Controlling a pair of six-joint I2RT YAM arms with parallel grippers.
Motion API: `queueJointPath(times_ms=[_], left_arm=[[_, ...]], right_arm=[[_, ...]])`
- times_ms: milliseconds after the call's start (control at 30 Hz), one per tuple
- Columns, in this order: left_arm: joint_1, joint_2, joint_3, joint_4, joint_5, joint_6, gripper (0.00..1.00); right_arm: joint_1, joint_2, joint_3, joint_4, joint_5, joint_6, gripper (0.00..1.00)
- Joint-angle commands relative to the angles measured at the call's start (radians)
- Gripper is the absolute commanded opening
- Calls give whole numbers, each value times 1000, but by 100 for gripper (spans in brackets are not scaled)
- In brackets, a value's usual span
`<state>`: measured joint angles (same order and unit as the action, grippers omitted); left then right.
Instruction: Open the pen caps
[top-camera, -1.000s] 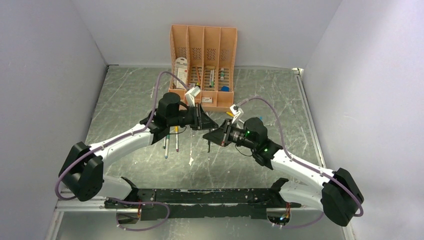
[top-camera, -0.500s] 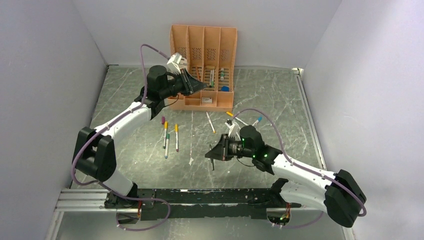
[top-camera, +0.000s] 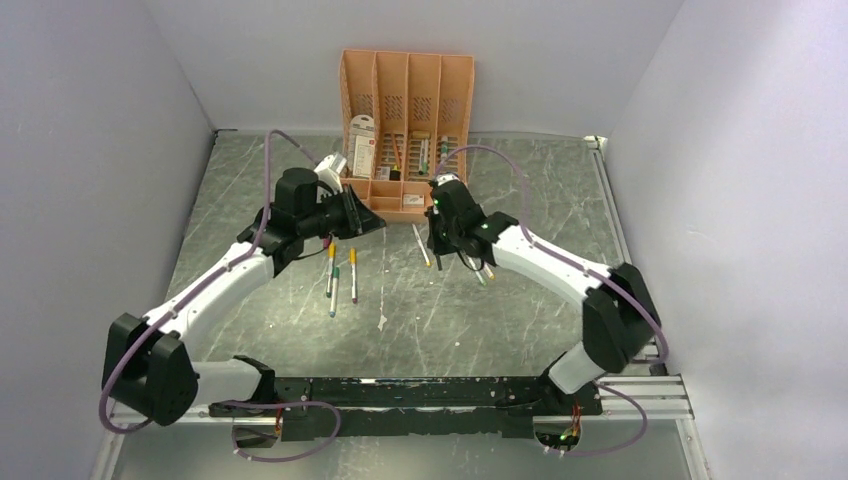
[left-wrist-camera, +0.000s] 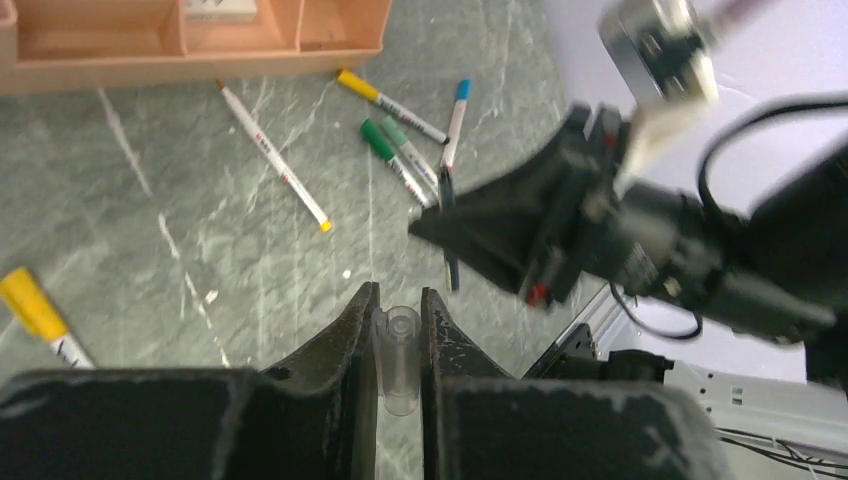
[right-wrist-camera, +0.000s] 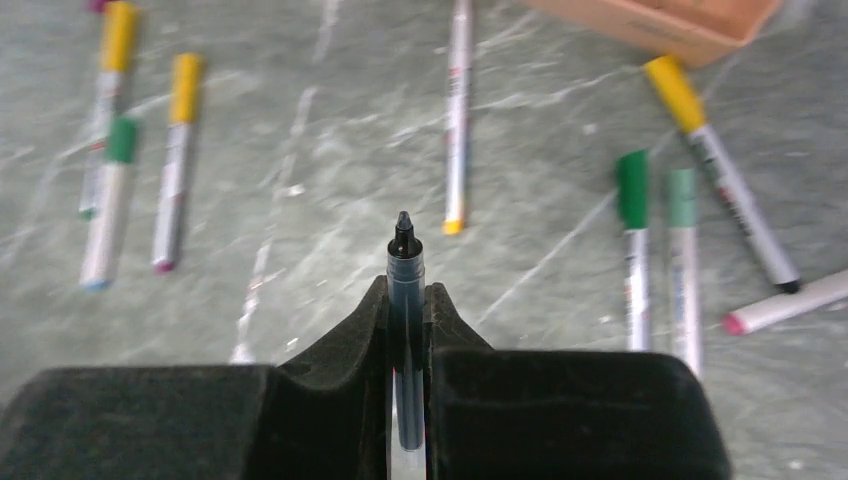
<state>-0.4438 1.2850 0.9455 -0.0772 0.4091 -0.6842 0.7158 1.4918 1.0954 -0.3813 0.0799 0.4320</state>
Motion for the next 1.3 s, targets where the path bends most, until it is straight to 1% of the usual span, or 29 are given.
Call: queueJointPath(times_ms=[0, 133, 267, 667, 800, 867, 1033, 1267], left_arm=[[4, -87, -32, -122, -50, 33, 7], [2, -125, -70, -140, -50, 30, 7], [2, -144, -111, -137, -41, 22, 7], [2, -178, -136, -148, -48, 20, 7], [2, -174, -136, -148, -43, 20, 7], [2, -172, -136, -146, -43, 21, 7], [2, -165, -145, -136, -38, 17, 7], [2, -150, -142, -135, -40, 19, 7]], right_arm=[[-41, 136, 108, -91, 151, -130, 0], [-53, 255, 180, -70, 163, -165, 0], [-56, 362, 247, -68, 139, -183, 0], [-60, 511, 330, -54, 144, -195, 0], [-65, 523, 343, -54, 135, -193, 13], [-68, 551, 343, -53, 132, -192, 17], [-71, 554, 346, -50, 121, -191, 22], [-79, 546, 345, -50, 105, -188, 26]])
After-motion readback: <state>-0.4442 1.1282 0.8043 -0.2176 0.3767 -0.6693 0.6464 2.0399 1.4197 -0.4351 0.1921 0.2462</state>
